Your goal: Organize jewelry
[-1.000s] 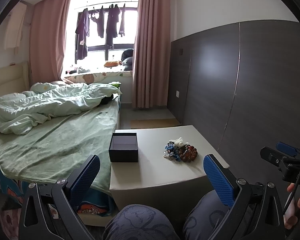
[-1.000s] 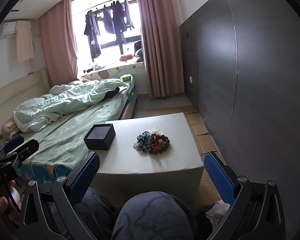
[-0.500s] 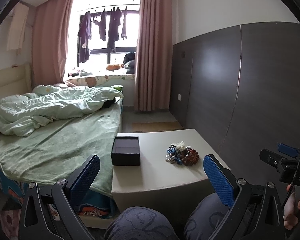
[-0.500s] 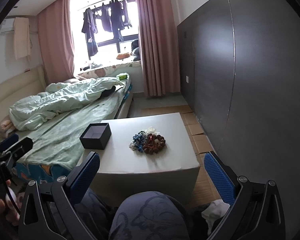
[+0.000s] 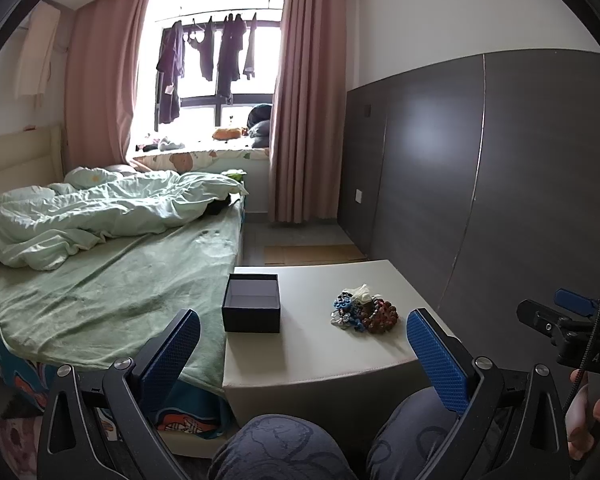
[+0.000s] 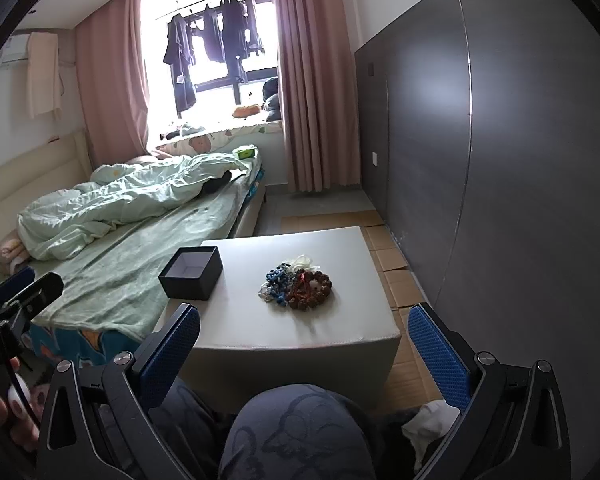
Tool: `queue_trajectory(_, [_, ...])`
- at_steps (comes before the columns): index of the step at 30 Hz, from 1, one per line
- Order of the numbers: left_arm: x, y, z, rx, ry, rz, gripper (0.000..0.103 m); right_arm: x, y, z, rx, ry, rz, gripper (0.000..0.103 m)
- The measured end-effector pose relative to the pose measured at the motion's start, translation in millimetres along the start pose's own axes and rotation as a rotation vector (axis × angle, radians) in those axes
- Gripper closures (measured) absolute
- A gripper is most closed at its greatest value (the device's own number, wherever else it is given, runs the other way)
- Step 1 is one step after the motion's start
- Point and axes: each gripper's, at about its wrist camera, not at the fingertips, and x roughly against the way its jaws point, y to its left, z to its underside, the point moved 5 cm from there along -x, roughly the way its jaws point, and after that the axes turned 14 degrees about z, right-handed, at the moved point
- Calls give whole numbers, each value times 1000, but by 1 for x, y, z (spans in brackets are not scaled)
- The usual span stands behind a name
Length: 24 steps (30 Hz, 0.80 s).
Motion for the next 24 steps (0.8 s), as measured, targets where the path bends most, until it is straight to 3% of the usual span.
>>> queue_trajectory(24, [-4,-1,-1,33,11,51,0,7,-10,-5,-35,-16,-2,0])
